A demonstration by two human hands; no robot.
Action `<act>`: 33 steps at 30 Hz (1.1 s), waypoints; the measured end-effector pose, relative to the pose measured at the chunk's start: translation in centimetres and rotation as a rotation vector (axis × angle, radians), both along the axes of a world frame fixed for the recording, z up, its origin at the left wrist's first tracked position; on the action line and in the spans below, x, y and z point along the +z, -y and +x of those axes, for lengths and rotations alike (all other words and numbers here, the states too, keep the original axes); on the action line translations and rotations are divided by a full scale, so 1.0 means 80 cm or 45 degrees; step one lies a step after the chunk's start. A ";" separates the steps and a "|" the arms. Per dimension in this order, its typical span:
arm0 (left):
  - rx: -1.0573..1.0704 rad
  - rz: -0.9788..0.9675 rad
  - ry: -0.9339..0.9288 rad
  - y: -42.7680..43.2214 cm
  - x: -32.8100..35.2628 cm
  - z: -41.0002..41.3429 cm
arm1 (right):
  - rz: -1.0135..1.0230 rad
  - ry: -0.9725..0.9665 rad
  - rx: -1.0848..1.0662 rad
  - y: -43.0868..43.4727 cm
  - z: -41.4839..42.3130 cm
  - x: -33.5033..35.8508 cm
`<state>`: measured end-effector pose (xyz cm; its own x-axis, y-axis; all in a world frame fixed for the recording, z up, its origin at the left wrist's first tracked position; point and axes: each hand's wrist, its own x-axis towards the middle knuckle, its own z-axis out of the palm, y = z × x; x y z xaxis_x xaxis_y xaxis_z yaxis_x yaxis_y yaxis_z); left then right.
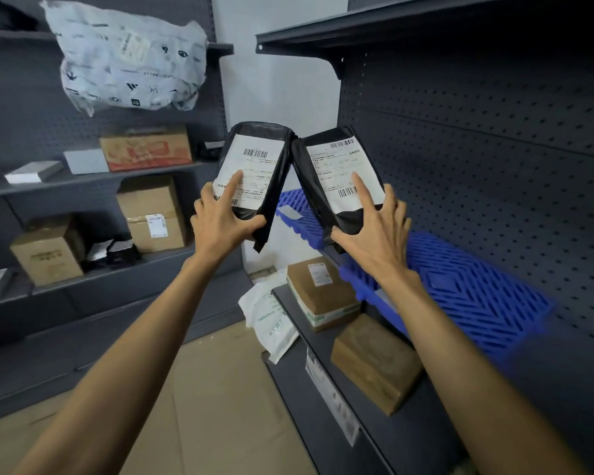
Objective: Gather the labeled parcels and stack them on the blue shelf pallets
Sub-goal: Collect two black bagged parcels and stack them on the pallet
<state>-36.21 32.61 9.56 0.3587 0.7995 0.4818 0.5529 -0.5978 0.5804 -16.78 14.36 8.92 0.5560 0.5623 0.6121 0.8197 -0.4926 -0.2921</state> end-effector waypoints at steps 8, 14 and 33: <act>-0.081 -0.015 -0.097 -0.140 0.001 0.134 | -0.062 -0.107 -0.093 -0.126 0.120 0.003; -0.212 -0.036 -0.193 -0.209 -0.010 0.205 | -0.134 -0.211 -0.227 -0.172 0.167 -0.002; -0.883 -0.076 -0.656 -0.354 -0.060 0.329 | -0.338 -0.584 -0.827 -0.269 0.141 -0.080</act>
